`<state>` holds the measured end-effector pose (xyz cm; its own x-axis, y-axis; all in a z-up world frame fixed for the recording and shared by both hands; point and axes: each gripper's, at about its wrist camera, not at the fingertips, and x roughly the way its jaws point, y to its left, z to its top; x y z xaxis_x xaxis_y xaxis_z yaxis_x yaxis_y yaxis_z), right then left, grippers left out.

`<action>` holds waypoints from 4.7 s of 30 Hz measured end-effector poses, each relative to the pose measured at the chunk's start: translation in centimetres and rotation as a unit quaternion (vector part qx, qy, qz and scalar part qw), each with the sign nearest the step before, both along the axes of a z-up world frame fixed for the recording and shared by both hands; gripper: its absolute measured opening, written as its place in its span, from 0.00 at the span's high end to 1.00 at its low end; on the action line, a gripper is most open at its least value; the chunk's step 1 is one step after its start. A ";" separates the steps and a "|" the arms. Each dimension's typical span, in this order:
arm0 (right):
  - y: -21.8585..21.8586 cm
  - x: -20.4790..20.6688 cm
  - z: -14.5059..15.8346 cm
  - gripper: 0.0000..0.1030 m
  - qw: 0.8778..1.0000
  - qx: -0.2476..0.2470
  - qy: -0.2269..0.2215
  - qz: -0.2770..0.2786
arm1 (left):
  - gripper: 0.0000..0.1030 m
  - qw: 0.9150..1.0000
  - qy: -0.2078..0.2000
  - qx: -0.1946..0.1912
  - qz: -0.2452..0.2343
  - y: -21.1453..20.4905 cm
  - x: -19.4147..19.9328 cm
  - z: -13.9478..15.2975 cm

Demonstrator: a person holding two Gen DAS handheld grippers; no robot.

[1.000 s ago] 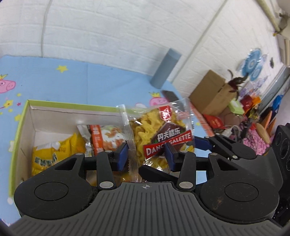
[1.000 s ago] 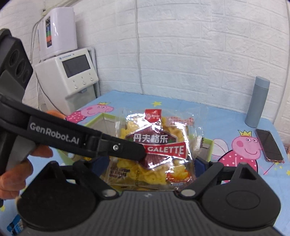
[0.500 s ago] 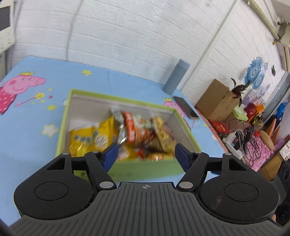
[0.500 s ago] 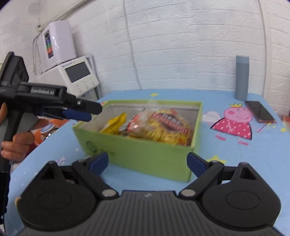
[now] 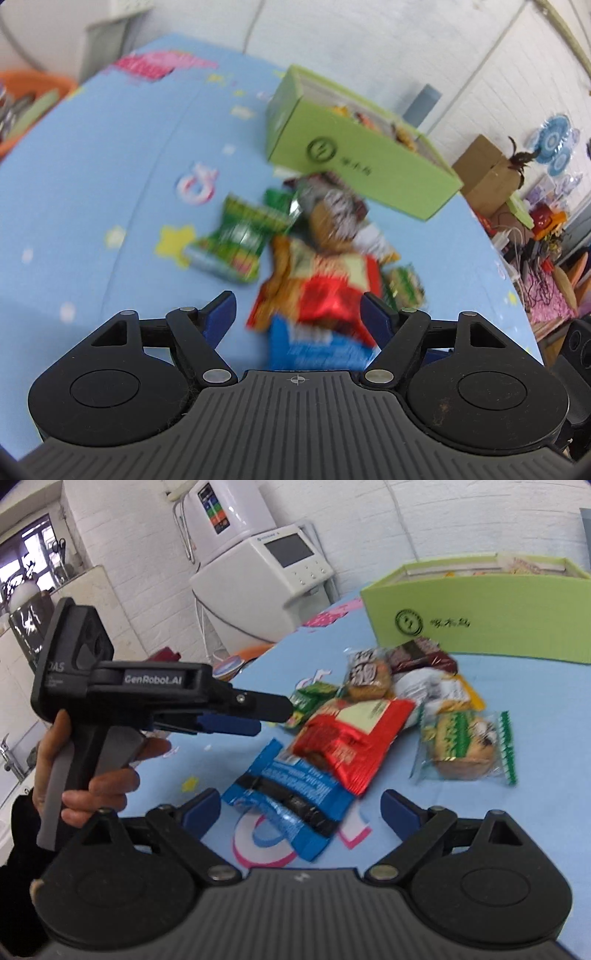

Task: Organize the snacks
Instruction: 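Move the left gripper to the blue wafer pack, then close the left gripper on the blue wafer pack and lift, then carry the blue wafer pack into the green box and release, then move the left gripper to the red cracker bag and close on it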

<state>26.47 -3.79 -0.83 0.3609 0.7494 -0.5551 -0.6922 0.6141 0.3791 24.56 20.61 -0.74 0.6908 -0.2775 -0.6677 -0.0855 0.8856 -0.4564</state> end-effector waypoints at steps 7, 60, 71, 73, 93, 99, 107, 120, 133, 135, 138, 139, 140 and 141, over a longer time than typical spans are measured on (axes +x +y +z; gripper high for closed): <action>3.7 -1.6 -0.6 0.09 0.999 -0.033 -0.012 0.007 | 0.70 0.999 0.000 -0.044 -0.019 -0.1 -1.8 -1.9; 0.2 20.0 9.7 0.14 0.978 -0.048 -0.178 -0.101 | 0.82 0.991 -0.107 -0.008 -0.082 -7.0 23.3 10.1; -3.9 18.1 7.5 0.09 0.985 -0.008 -0.141 -0.098 | 0.49 0.993 -0.112 -0.011 -0.042 -2.2 20.4 8.2; -4.4 16.2 6.1 0.09 0.990 -0.003 -0.108 -0.091 | 0.46 0.993 -0.106 -0.012 -0.041 -2.0 17.8 7.6; 0.7 2.1 0.8 0.10 0.999 -0.004 -0.038 -0.021 | 0.48 1.000 -0.016 0.005 -0.024 -0.9 2.4 0.1; 3.8 4.0 -0.8 0.09 0.998 -0.056 -0.036 -0.017 | 0.49 0.999 0.004 0.003 -0.054 -1.1 4.9 -0.7; 2.3 2.3 -0.4 0.09 0.999 -0.040 -0.017 -0.028 | 0.54 0.998 -0.001 0.010 -0.063 -3.2 2.1 -0.8; -6.5 -2.5 0.3 0.10 0.992 -0.040 -0.027 -0.116 | 0.48 0.993 -0.019 0.022 -0.119 -12.8 -1.1 0.0; -6.5 -3.6 -0.4 0.09 0.991 -0.040 -0.051 -0.115 | 0.46 0.992 -0.011 0.017 -0.125 -12.2 -0.3 -1.1; -6.3 -3.5 -0.7 0.09 0.991 -0.044 -0.056 -0.117 | 0.47 0.991 -0.017 0.031 -0.130 -12.9 -0.1 -1.1; -6.0 -3.5 -0.9 0.09 0.988 -0.057 -0.072 -0.123 | 0.49 0.989 -0.024 0.049 -0.136 -13.8 -0.1 -1.1; -6.0 -3.4 -1.0 0.09 0.988 -0.058 -0.076 -0.124 | 0.48 0.989 -0.026 0.053 -0.136 -13.9 0.0 -1.1; -6.0 -3.4 -1.1 0.09 0.987 -0.058 -0.079 -0.125 | 0.48 0.988 -0.026 0.056 -0.138 -14.0 0.1 -1.1; -6.0 -3.3 -1.1 0.09 0.987 -0.060 -0.081 -0.124 | 0.47 0.988 -0.023 0.060 -0.143 -14.0 0.4 -1.0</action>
